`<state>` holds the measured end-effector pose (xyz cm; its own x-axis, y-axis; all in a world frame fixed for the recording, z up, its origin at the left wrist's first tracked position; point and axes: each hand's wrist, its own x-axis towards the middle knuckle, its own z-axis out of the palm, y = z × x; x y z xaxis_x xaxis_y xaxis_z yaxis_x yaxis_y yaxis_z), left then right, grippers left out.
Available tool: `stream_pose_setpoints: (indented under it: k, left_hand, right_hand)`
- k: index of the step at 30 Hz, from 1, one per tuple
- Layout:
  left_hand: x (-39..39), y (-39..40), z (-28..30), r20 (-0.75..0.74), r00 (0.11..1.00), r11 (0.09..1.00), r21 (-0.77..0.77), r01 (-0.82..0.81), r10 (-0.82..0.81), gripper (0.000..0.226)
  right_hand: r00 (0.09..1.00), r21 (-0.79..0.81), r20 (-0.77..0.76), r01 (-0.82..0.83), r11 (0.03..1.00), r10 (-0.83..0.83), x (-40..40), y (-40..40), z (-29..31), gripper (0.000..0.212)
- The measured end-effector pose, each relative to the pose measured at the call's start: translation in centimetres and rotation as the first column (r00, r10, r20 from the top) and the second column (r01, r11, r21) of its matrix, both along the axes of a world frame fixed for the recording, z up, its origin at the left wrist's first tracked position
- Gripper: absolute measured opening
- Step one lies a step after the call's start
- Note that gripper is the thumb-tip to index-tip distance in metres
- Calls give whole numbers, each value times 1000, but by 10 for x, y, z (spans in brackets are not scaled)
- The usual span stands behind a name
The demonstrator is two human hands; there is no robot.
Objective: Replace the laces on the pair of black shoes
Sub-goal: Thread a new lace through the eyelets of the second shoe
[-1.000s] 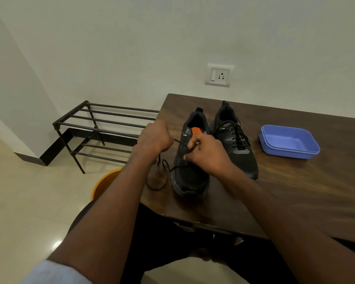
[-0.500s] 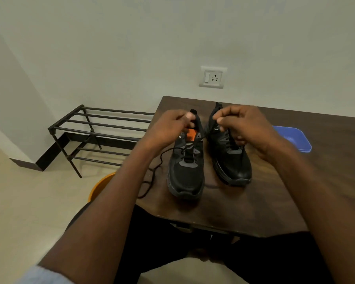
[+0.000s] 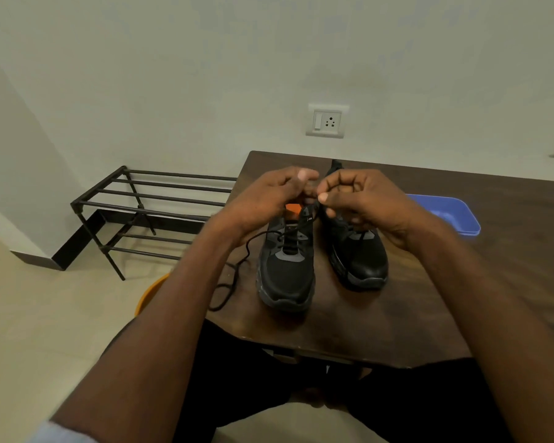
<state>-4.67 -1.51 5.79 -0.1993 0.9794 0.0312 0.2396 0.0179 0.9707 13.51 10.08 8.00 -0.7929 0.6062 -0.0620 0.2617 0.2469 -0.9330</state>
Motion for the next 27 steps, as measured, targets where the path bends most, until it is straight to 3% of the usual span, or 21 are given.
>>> stream_pose_setpoints:
  k: [3, 6, 8, 10, 12, 14, 16, 18, 21, 23, 25, 27]
  left_hand:
    - [8, -1, 0, 52, 995, 995, -34, 92, -90, 54]
    - [2, -2, -3, -30, 995, 996, -13, 92, -92, 37]
    - [-8, -3, -4, -221, 975, 1000, -27, -2, -4, 24]
    - [-20, -8, -7, -505, 862, 985, -115, -130, 54, 24]
    - [-26, -13, -11, -672, 741, 948, -230, -218, 7, 24]
    - [-22, -12, -10, -636, 771, 954, -244, -175, -21, 17]
    - [-10, -9, -4, -457, 888, 986, -165, -38, -42, 20]
    - [0, -5, 0, -316, 945, 992, -118, 49, -84, 28]
    - [-2, -3, -4, -421, 904, 989, -146, 18, -79, 5]
    - [-15, -7, -8, -573, 815, 976, -213, -48, -85, 16]
    - [-25, -11, -11, -656, 746, 949, -295, -113, -115, 13]
    - [-25, -12, -11, -625, 773, 945, -306, -112, -111, 13]
  right_hand:
    - [999, 5, -33, 13, 1000, -13, -1, 0, 0, 13]
    - [999, 2, -23, 49, 999, -49, 5, 6, -1, 13]
    - [991, 53, -20, 135, 989, -134, 7, 11, -4, 11]
    - [971, 137, -30, 241, 961, -239, 9, 18, -8, 7]
    - [962, 203, -16, 272, 941, -274, 11, 21, -13, 5]
    - [974, 186, 20, 216, 958, -224, 8, 15, -13, 8]
    - [988, 132, 29, 145, 980, -150, 2, 4, -10, 11]
    - [995, 76, 9, 100, 992, -101, -4, -3, -7, 11]
    - [992, 25, 0, 127, 992, -127, -4, 0, -7, 12]
    - [977, 50, 11, 211, 976, -212, 1, 7, -9, 9]
    - [955, 97, 10, 293, 951, -296, 5, 13, -13, 6]
    - [954, 122, 42, 290, 949, -297, 5, 14, -15, 7]
